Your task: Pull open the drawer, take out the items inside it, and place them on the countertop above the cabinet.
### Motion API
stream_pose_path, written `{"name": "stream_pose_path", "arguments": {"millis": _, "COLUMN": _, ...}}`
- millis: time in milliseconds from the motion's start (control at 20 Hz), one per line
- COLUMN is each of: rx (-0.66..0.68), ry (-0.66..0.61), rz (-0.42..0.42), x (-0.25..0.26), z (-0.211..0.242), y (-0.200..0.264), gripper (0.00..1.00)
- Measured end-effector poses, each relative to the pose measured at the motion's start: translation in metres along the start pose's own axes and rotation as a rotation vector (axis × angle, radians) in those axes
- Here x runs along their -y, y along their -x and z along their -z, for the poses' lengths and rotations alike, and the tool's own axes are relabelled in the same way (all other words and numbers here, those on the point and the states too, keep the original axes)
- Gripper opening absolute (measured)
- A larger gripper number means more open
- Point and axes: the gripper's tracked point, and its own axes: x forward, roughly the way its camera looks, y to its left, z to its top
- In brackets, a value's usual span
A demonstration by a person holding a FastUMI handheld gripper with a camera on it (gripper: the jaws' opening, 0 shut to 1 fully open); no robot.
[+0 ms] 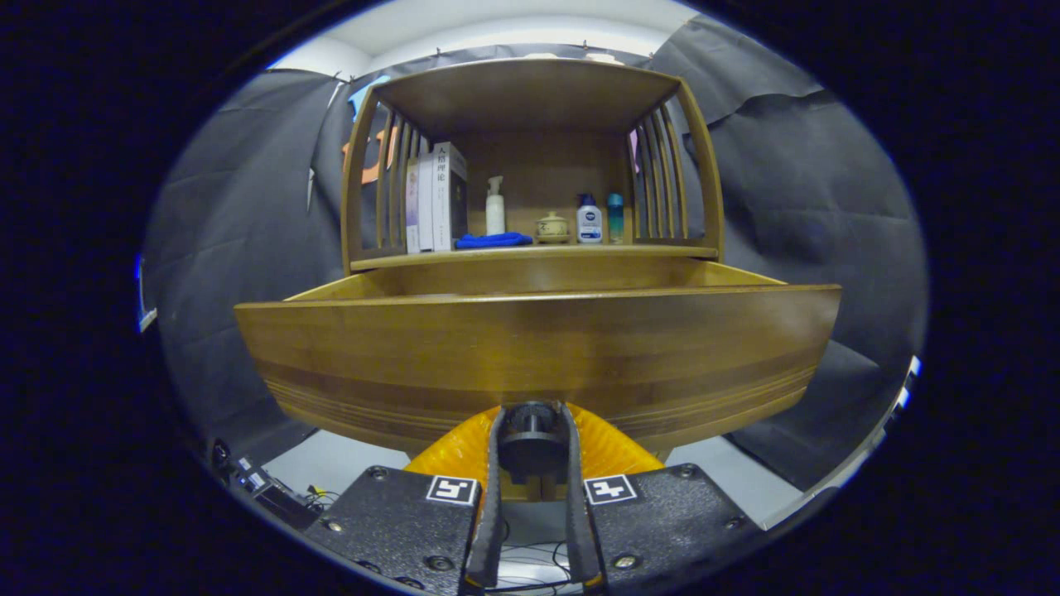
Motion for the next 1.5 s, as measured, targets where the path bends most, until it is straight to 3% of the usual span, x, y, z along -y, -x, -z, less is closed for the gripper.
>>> {"name": "stream_pose_path", "arguments": {"millis": 300, "rx": -0.02, "ry": 0.011, "rz": 0.002, "x": 0.0, "z": 0.006, "y": 0.008, "gripper": 0.34}}
{"name": "stream_pose_path", "arguments": {"millis": 450, "rx": -0.005, "ry": 0.004, "rz": -0.009, "x": 0.0, "z": -0.004, "y": 0.017, "gripper": 0.59}}
{"name": "stream_pose_path", "arguments": {"millis": 550, "rx": 0.037, "ry": 0.059, "rz": 0.021, "x": 0.011, "z": -0.028, "y": 0.033, "gripper": 0.76}}
{"name": "stream_pose_path", "arguments": {"millis": 700, "rx": 0.112, "ry": 0.022, "rz": 0.019, "x": 0.014, "z": -0.078, "y": 0.06, "gripper": 1.0}}
{"name": "stream_pose_path", "arguments": {"millis": 900, "rx": 0.17, "ry": -0.046, "rz": 0.009, "x": 0.02, "z": -0.154, "y": 0.07, "gripper": 1.0}}
{"name": "stream_pose_path", "arguments": {"millis": 1150, "rx": 0.177, "ry": -0.032, "rz": -0.019, "x": 0.006, "z": -0.233, "y": 0.045, "gripper": 0.99}}
{"name": "stream_pose_path", "arguments": {"millis": 1500, "rx": 0.032, "ry": 0.003, "rz": -0.046, "x": -0.022, "z": -0.28, "y": -0.018, "gripper": 0.99}}
